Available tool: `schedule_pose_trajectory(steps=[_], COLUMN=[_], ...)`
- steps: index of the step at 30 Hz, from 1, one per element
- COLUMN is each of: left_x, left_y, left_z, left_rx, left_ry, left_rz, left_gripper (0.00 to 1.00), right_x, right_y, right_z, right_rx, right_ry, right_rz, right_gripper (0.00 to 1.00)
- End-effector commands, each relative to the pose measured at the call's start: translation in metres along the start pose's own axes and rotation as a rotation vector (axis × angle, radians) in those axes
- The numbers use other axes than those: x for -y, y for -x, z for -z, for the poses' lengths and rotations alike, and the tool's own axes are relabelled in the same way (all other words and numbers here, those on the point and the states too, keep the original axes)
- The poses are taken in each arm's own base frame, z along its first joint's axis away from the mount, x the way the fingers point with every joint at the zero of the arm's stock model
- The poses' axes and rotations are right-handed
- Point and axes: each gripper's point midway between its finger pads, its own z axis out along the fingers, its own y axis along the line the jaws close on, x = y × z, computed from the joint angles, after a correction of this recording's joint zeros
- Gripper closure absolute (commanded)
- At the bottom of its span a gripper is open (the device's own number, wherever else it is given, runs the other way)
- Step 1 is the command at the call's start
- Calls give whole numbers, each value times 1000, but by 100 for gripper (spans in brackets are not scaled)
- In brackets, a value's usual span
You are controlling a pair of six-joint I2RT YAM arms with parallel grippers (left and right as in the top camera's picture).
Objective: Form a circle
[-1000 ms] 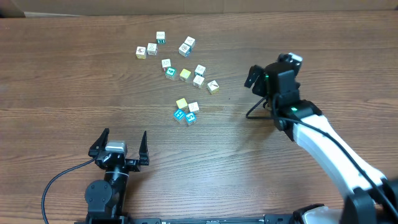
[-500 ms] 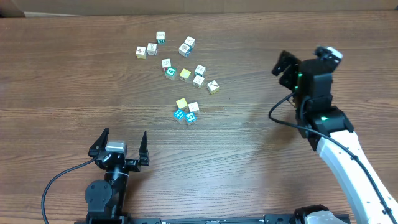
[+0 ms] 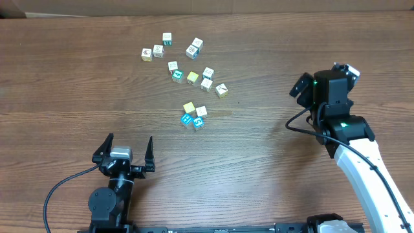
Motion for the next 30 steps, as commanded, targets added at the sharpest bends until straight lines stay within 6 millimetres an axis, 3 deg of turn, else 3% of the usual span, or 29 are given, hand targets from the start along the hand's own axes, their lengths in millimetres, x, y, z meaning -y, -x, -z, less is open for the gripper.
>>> schedule_pose_trajectory(steps=[1, 7, 11, 19, 22, 30], left_x=[-1, -1, -1, -1, -1, -1], left_y=[1, 1, 1, 1, 1, 1], left_z=[0, 0, 0, 0, 0, 0], left_rx=[7, 7, 7, 7, 7, 7], left_ry=[5, 5, 5, 5, 5, 5], left_rz=[-16, -16, -16, -16, -16, -16], left_gripper=[0, 0, 0, 0, 0, 1], right_x=[12, 23, 21, 27, 28, 4], right_y=[3, -23, -36, -62, -64, -66], right_z=[3, -14, -26, -34, -36, -32], right_rx=[19, 4, 37, 57, 83, 177], right_ry=[-31, -42, 22, 78, 96, 270], right_rz=[-7, -1, -23, -13, -6, 158], right_gripper=[0, 0, 0, 0, 0, 0])
